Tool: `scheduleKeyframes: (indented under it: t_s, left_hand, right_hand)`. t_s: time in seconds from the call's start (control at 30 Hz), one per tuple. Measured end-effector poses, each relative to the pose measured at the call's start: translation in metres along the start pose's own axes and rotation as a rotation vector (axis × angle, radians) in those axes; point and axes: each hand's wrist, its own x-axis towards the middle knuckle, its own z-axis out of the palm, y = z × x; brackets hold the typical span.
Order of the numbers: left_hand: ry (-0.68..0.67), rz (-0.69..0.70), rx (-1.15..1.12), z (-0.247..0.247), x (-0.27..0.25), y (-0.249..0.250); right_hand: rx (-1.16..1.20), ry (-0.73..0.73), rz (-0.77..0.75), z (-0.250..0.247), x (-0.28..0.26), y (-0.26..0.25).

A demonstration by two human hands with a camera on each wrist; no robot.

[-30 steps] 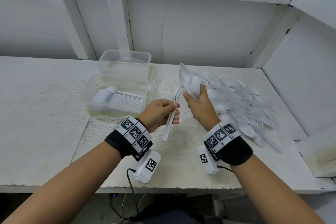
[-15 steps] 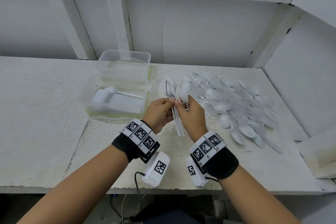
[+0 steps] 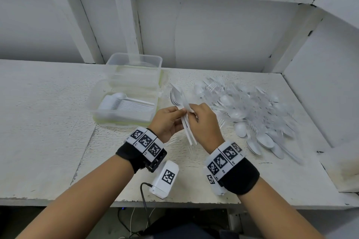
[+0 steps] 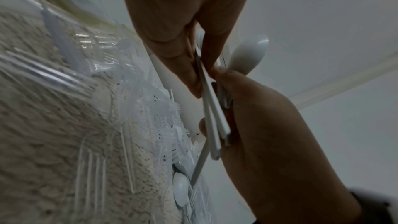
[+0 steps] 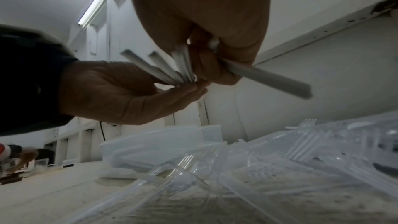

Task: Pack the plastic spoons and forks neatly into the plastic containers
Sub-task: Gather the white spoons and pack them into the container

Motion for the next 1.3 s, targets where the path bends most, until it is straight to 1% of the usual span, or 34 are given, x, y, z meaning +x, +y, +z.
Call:
scheduleKeyframes:
  t_s: [0.17,0.27,0.33,0.5,0.57,0.63,0.73,0.8,0.87,0.9,1.0,1.1,1.17,1.3]
  left_hand:
    - [0.028,0.013,-0.035,-0.003,0.000,0.002]
    - [0.040,0.021,-0.050,-0.005,0.001,0.003]
    - [0.036,0.026,-0.058,-0.005,0.001,0.002]
    - [0.021,0.042,-0.022,-0.004,0.000,0.002]
    - [0.020,0.048,0.003,-0.004,-0.001,0.003]
    - [0.013,0.049,0.029,-0.005,-0.001,0.004]
    - [0.009,0.046,0.069,-0.006,-0.001,0.005]
    - [0.000,0.049,0.080,-0.007,-0.001,0.005]
    - [-0.003,0.049,0.079,-0.008,-0.002,0.004]
    - [0.004,0.047,0.077,-0.009,-0.002,0.004]
    - [0.021,0.044,0.072,-0.009,-0.002,0.002]
    - [-0.003,0.064,0.099,-0.007,-0.003,0.001]
    - [-0.023,0.074,0.114,-0.005,-0.004,0.002]
    - [-0.026,0.094,0.136,-0.005,-0.003,0.006]
  right_hand:
    - [0.118,0.099,0.056,-0.001,-0.003,0.000]
    - [0.208,0.039,0.061,-0.002,-0.008,0.000]
    - [0.218,-0.003,0.060,-0.001,-0.008,0.001]
    - [0.108,0.009,0.007,0.004,-0.006,0.005]
    - [0.072,-0.007,-0.001,0.004,-0.006,0.005]
    - [0.038,-0.040,-0.006,0.001,-0.007,0.002]
    - [-0.007,-0.136,-0.007,-0.005,-0.008,-0.004]
    - [0.037,-0.174,0.025,-0.008,-0.009,-0.008]
    - [0.179,-0.143,0.067,-0.009,-0.007,-0.010]
    - [0.224,-0.097,0.068,-0.010,-0.005,-0.011]
    - [0.175,0.037,0.051,-0.013,0.005,-0.009]
    - [0.132,0.133,0.046,-0.010,0.013,-0.007]
    - [0.175,0.149,0.067,-0.006,0.017,-0.008]
    - [0.296,0.092,0.114,0.001,0.019,-0.015]
